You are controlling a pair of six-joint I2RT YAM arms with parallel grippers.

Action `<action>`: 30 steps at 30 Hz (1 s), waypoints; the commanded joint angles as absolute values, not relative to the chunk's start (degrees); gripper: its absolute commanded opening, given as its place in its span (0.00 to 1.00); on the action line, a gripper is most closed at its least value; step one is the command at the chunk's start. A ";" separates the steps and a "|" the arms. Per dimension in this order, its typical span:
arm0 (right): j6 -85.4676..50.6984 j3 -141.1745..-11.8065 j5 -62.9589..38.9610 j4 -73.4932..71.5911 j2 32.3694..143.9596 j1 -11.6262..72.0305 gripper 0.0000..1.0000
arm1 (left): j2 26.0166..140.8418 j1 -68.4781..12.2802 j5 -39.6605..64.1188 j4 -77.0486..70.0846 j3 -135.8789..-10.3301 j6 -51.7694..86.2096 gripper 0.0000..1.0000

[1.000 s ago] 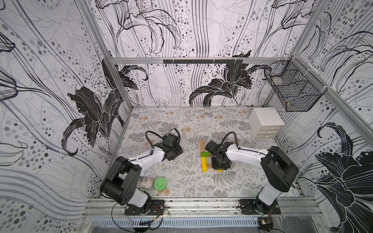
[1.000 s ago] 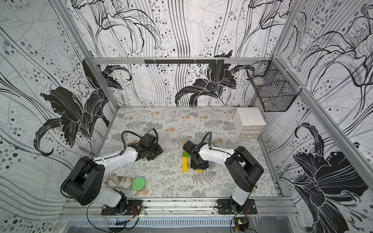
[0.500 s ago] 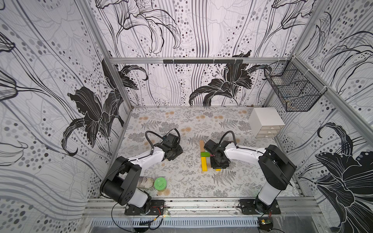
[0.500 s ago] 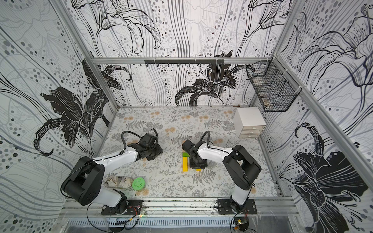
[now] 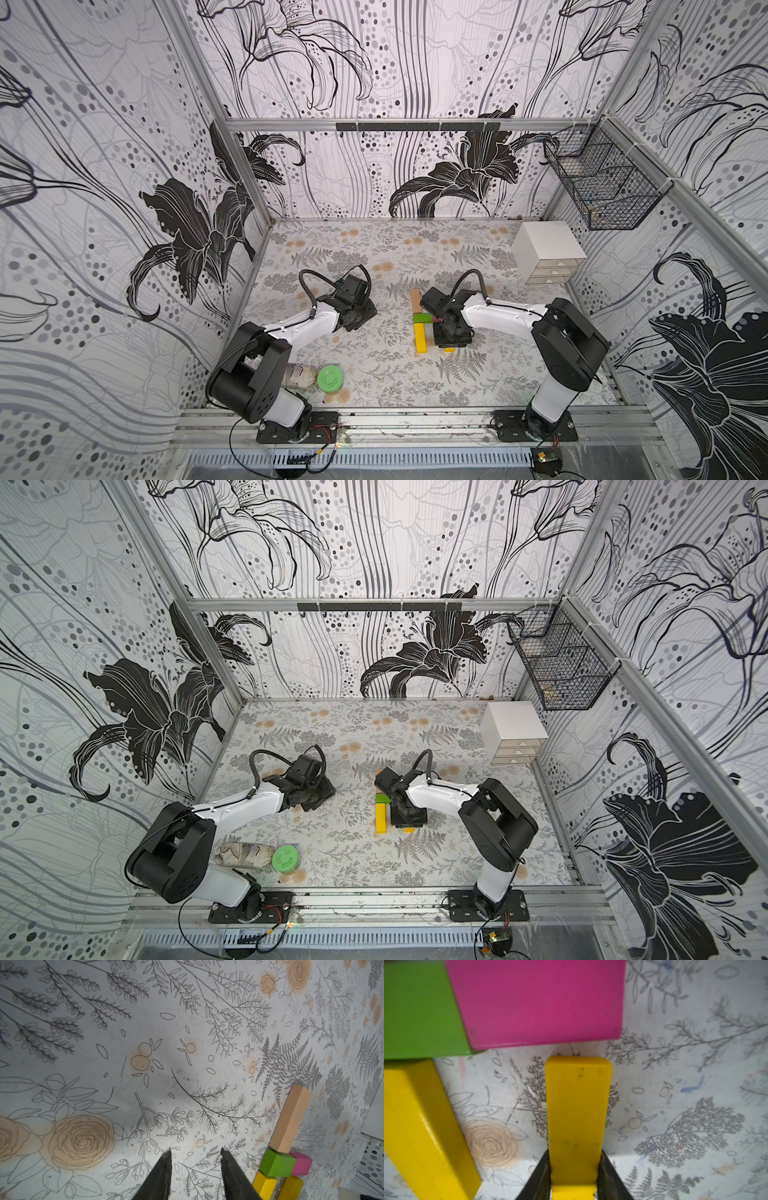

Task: Assemble the letter h with building blocks
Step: Assemble the building block at the center of the board.

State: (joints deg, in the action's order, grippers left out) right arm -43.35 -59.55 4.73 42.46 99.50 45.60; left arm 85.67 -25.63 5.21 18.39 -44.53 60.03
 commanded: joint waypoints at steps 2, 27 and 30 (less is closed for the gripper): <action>-42.18 -60.16 5.89 45.13 100.81 45.18 0.36 | 85.32 -25.69 4.20 18.09 -45.18 59.70 0.42; -41.11 -60.73 6.15 45.11 101.34 44.59 0.35 | 85.21 -25.67 4.04 17.93 -44.81 59.94 0.42; -40.79 -60.87 6.15 45.18 101.72 44.61 0.35 | 85.16 -25.68 4.04 17.93 -44.79 59.94 0.42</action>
State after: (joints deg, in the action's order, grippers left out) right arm -42.06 -60.25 5.10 43.38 100.12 44.91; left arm 85.65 -25.63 5.13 18.39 -44.53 60.05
